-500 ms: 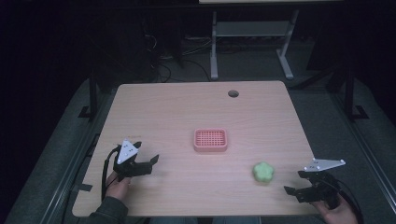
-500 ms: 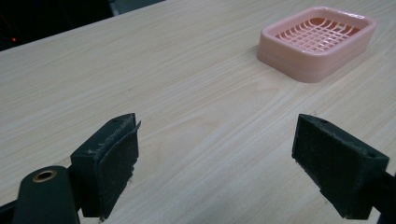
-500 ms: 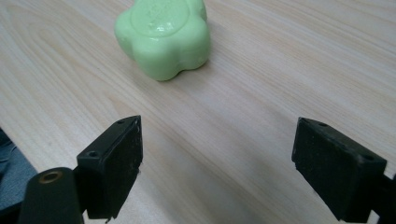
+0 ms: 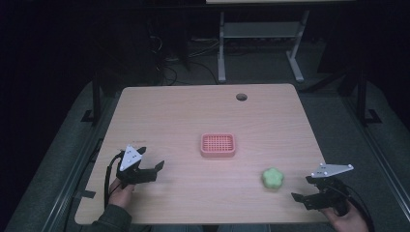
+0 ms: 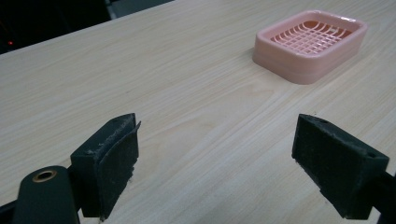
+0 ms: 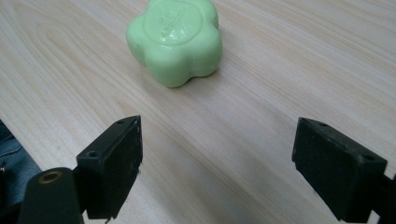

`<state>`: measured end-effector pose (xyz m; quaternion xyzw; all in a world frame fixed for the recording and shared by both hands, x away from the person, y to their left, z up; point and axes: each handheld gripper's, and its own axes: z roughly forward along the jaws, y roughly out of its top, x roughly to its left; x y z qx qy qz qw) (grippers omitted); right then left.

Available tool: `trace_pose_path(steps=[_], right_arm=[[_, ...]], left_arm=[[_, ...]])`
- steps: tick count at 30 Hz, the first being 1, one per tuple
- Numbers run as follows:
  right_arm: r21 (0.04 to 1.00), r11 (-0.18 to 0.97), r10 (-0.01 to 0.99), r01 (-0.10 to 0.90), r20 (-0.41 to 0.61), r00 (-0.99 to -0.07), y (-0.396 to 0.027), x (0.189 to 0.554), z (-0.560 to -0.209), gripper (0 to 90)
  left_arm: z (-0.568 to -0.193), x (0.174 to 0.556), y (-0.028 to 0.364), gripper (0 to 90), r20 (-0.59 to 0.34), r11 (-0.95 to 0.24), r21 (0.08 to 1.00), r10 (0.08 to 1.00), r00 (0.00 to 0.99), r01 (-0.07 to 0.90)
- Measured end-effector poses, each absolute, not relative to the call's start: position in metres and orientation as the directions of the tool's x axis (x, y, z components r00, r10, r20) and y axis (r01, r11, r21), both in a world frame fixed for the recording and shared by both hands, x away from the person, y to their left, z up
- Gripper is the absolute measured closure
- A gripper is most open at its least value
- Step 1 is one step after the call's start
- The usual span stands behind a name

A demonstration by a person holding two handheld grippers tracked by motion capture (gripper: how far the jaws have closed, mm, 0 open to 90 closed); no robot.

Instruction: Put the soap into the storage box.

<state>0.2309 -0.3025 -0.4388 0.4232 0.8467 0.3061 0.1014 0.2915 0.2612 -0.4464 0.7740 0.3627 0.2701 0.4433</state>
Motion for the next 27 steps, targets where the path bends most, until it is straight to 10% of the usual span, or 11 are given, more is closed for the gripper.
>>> trace_pose_path(steps=[27], right_arm=[[0.554, 0.535, 0.738, 0.638, 0.061, -0.672, -0.271, 0.246, -0.422, 14.7]], left_arm=[[-0.447, 0.292, 0.263, 14.3, 0.092, -0.343, 0.88, 0.802, 0.59, 0.329]])
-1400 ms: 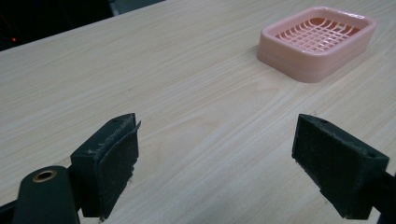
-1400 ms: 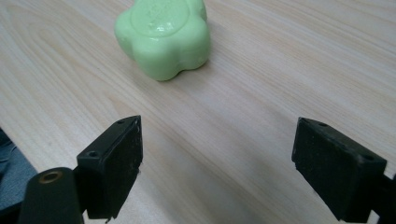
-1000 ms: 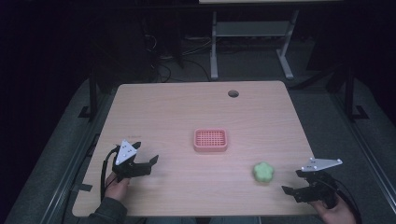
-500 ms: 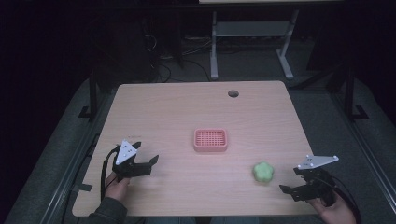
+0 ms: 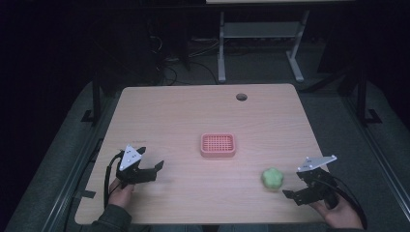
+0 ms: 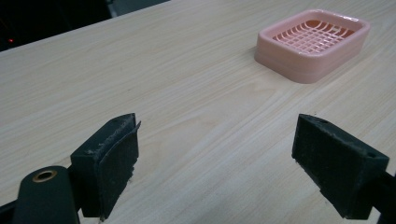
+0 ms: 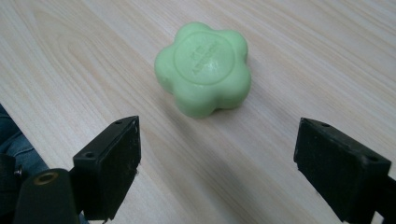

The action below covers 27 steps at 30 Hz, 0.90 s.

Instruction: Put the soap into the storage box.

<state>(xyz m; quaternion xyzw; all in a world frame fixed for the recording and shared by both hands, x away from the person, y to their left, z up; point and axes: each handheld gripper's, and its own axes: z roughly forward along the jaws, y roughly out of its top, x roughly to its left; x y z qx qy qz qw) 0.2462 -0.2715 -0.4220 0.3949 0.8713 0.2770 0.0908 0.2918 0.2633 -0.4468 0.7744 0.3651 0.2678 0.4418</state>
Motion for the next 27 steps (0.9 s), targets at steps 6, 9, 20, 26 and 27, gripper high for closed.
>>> trace_pose_path(steps=[6, 9, 20, 26, 27], right_arm=[[0.522, 0.576, 0.721, 0.63, 0.04, -0.692, -0.263, 0.248, -0.418, 14.7], [0.513, 0.586, 0.712, 0.627, 0.044, -0.701, -0.26, 0.25, -0.417, 14.7], [0.469, 0.638, 0.68, 0.611, 0.028, -0.733, -0.24, 0.263, -0.415, 14.7], [0.448, 0.663, 0.663, 0.599, 0.019, -0.748, -0.229, 0.273, -0.413, 14.7], [0.441, 0.668, 0.662, 0.599, 0.017, -0.75, -0.226, 0.275, -0.413, 14.7]], left_arm=[[-0.446, 0.292, 0.266, 14.3, 0.081, -0.326, 0.886, 0.809, 0.582, 0.33], [-0.446, 0.292, 0.266, 14.3, 0.084, -0.328, 0.886, 0.809, 0.582, 0.328], [-0.446, 0.292, 0.266, 14.3, 0.078, -0.322, 0.889, 0.808, 0.584, 0.327], [-0.446, 0.292, 0.265, 14.3, 0.078, -0.324, 0.888, 0.805, 0.589, 0.326], [-0.446, 0.292, 0.265, 14.3, 0.077, -0.324, 0.888, 0.805, 0.589, 0.327]])
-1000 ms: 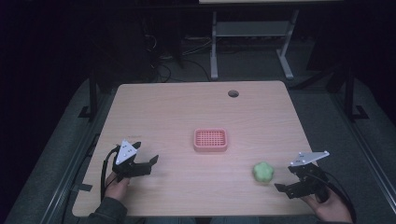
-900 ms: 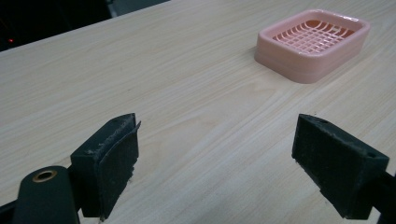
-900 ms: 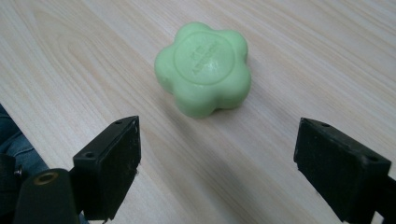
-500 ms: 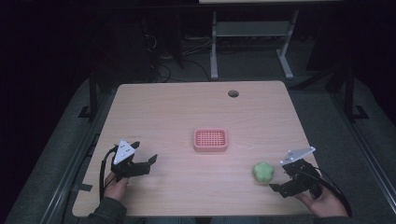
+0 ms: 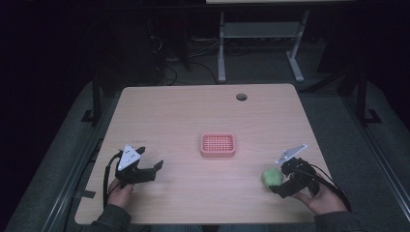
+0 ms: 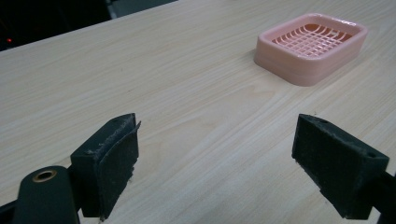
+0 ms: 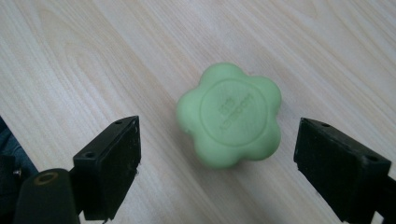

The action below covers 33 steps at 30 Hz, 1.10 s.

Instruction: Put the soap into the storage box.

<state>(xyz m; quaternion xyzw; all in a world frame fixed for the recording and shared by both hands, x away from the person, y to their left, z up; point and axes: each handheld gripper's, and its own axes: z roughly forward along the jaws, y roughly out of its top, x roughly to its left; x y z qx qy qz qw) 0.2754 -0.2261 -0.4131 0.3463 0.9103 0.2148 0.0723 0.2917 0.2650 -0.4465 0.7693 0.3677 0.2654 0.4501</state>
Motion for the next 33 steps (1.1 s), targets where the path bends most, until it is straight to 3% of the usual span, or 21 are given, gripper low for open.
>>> trace_pose_path(steps=[33], right_arm=[[0.327, 0.701, 0.664, 0.634, 0.023, -0.747, -0.204, 0.3, -0.433, 14.7]], left_arm=[[-0.446, 0.291, 0.264, 14.3, 0.076, -0.324, 0.89, 0.801, 0.594, 0.322]])
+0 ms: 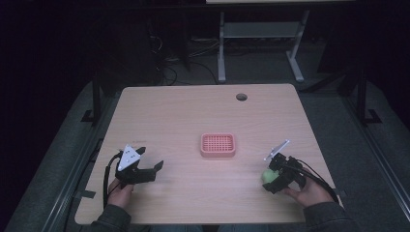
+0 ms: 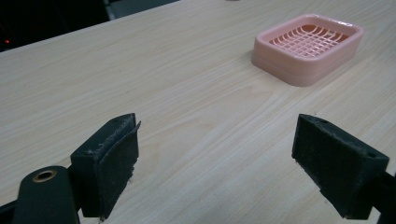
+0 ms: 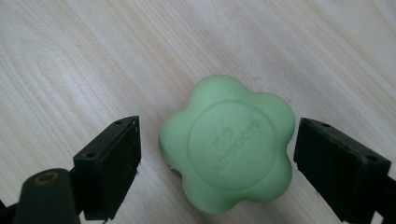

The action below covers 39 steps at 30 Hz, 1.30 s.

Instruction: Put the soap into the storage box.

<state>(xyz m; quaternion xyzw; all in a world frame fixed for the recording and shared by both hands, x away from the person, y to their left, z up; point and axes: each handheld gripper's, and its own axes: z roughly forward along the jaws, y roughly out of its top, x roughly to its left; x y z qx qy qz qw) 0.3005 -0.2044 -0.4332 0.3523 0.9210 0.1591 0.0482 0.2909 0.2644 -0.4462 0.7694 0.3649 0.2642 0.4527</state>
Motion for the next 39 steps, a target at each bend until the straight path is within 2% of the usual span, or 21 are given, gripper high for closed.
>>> trace_pose_path(steps=[30, 39], right_arm=[[0.271, 0.713, 0.673, 0.647, -0.005, -0.739, -0.198, 0.306, -0.444, 16.7], [0.263, 0.712, 0.676, 0.651, -0.006, -0.737, -0.197, 0.306, -0.446, 20.6]], left_arm=[[-0.446, 0.291, 0.264, 14.4, 0.075, -0.324, 0.89, 0.799, 0.596, 0.322], [-0.446, 0.291, 0.265, 14.3, 0.073, -0.321, 0.89, 0.801, 0.594, 0.323]])
